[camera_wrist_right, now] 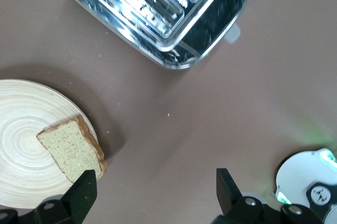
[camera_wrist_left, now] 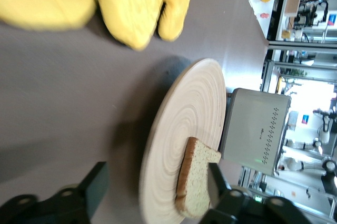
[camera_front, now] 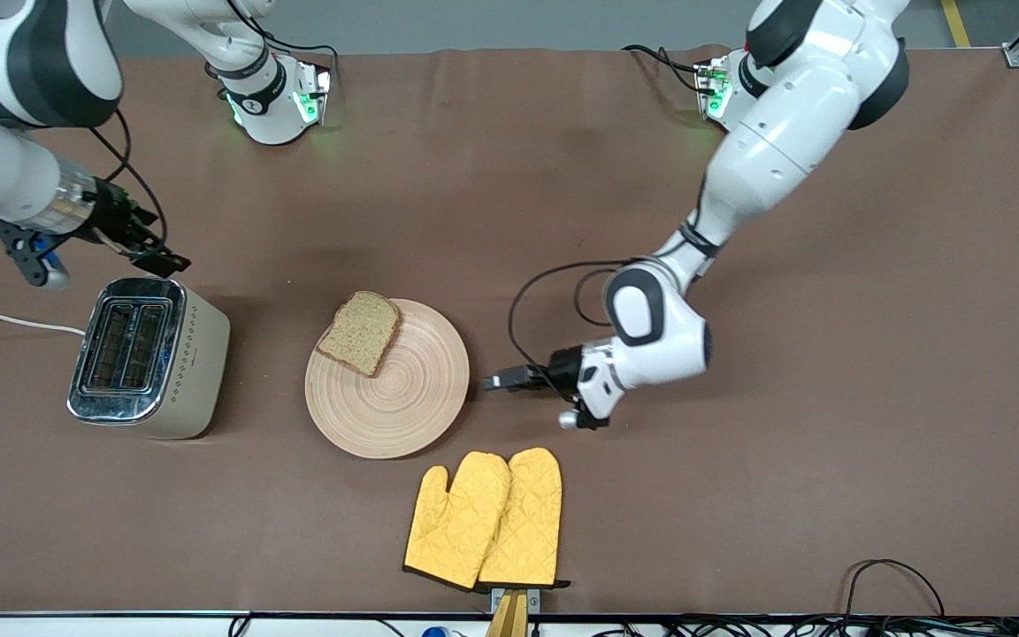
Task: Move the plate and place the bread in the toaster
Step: 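Release the plate with the left gripper while the right gripper reaches the bread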
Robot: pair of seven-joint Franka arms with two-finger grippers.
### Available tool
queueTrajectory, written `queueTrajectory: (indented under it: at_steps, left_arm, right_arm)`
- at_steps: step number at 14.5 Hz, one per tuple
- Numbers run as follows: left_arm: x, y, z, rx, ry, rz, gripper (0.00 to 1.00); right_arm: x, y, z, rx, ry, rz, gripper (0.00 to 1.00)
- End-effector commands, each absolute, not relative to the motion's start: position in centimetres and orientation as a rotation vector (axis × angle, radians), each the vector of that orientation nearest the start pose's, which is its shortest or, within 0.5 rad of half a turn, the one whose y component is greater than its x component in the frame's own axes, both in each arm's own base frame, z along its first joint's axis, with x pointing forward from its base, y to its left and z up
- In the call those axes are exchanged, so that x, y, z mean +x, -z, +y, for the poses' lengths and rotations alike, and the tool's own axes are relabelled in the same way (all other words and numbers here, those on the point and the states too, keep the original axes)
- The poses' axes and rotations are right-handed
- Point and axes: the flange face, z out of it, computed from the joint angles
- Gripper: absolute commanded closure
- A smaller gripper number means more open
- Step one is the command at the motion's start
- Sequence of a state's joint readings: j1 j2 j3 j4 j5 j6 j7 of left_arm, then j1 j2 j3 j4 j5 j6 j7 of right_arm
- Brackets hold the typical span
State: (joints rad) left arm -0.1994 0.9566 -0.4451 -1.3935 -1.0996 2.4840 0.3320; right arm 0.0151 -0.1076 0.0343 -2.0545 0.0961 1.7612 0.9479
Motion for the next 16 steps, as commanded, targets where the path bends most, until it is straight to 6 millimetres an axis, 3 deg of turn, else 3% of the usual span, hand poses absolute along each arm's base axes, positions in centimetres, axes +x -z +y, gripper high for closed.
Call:
queueTrajectory:
  at_steps: [1,2,4,5,8,12,14,16]
  left_arm:
    - [67.0,-21.6,-31.2,2.108,0.088,0.038,0.0]
    - [68.1,-22.5,-27.6,2.129,0.104,-0.008,0.0]
    - [69.3,-24.4,-21.4,2.174,0.155,-0.089,0.0]
    - [69.7,-26.2,-18.6,2.222,0.151,-0.14,0.0]
    - [70.0,-32.1,-12.8,2.449,0.107,-0.324,0.0]
    - [69.0,-41.4,-9.4,2.799,0.027,-0.478,0.0]
    - [67.7,-46.8,-9.6,2.978,-0.033,-0.476,0.0]
    - [65.2,-51.2,-9.9,3.073,0.011,-0.345,0.0]
  right_arm:
    - [48.5,-47.7,7.7,-2.725,-0.222,1.536,0.0]
    - [48.8,-47.6,9.4,-2.708,-0.18,1.546,0.0]
    - [49.4,-45.3,13.9,-2.702,-0.155,1.547,0.0]
    - [49.6,-43.6,16.0,-2.687,-0.146,1.571,0.0]
    - [50.2,-39.0,19.1,-2.647,-0.123,1.632,0.0]
    - [51.0,-33.8,21.0,-2.619,-0.139,1.707,0.0]
    - [50.6,-31.5,22.6,-2.633,-0.172,1.723,0.0]
    - [50.6,-29.8,23.7,-2.553,-0.21,1.812,0.0]
